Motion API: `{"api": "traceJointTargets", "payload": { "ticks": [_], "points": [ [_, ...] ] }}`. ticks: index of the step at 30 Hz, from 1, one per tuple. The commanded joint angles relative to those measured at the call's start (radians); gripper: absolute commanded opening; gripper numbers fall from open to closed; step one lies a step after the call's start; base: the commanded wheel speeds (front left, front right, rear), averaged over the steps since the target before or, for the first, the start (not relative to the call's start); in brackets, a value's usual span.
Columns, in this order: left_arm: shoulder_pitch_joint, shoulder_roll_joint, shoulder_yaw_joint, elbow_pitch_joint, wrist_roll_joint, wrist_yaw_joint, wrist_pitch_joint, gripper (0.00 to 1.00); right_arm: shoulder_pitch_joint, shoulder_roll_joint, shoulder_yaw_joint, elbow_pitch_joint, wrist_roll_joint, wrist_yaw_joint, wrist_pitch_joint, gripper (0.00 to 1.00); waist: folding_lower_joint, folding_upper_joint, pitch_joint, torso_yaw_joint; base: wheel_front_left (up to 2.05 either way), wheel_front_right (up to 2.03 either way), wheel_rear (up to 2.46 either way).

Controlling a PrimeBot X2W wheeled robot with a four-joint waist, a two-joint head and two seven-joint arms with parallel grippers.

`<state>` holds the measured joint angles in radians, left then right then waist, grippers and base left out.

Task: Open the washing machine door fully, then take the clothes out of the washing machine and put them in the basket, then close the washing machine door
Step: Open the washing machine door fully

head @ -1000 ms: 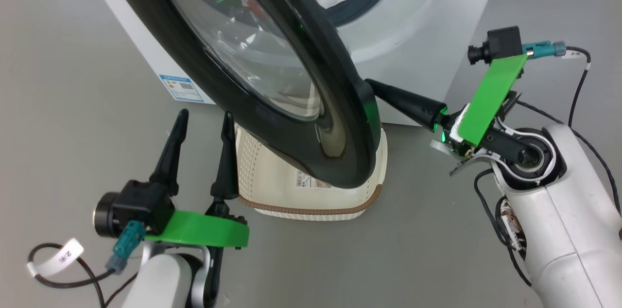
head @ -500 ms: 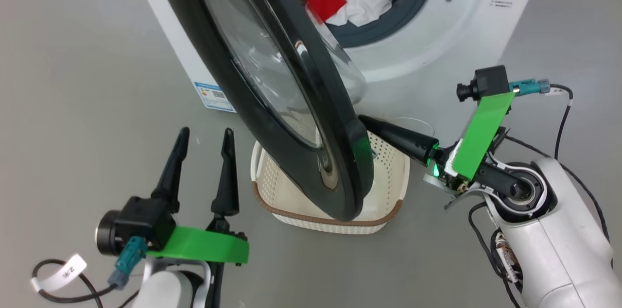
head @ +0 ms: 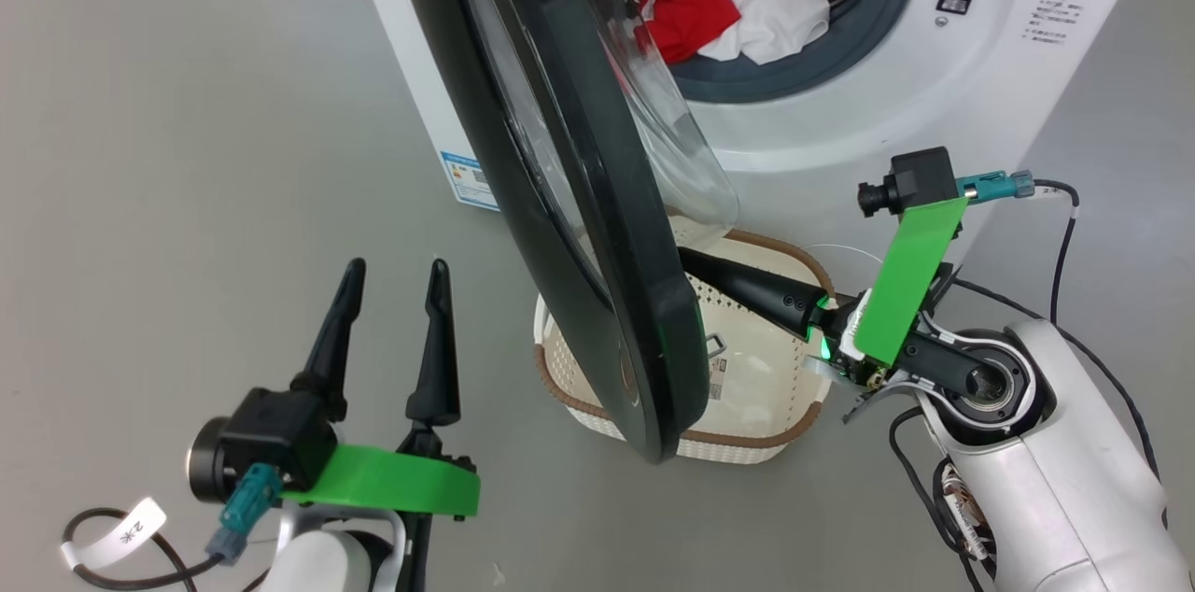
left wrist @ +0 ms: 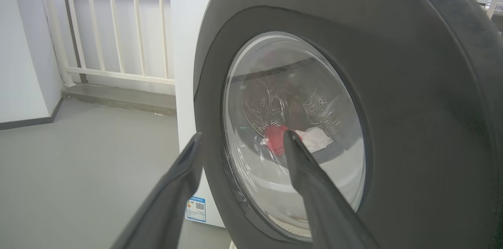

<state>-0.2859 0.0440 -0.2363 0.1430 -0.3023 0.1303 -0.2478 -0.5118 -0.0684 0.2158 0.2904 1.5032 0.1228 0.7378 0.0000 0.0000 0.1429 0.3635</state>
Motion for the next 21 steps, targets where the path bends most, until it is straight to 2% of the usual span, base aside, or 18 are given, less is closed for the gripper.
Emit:
{"api": "traceJointTargets", "payload": {
  "ticks": [1, 21],
  "points": [
    [0.000, 0.016, 0.028, -0.029, -0.004, 0.007, -0.003, 1.00, 0.000, 0.018, 0.026, -0.028, 0.009, 0.008, -0.004, 0.00, 0.0000, 0.0000, -0.002, 0.011, 0.00, 0.00, 0.00],
    [0.014, 0.016, 0.015, -0.027, -0.027, 0.019, -0.006, 1.00, 0.005, 0.018, 0.088, -0.008, 0.038, 0.008, -0.019, 0.00, 0.0000, 0.0000, -0.009, 0.088, 0.00, 0.00, 0.00]
  ]
}}
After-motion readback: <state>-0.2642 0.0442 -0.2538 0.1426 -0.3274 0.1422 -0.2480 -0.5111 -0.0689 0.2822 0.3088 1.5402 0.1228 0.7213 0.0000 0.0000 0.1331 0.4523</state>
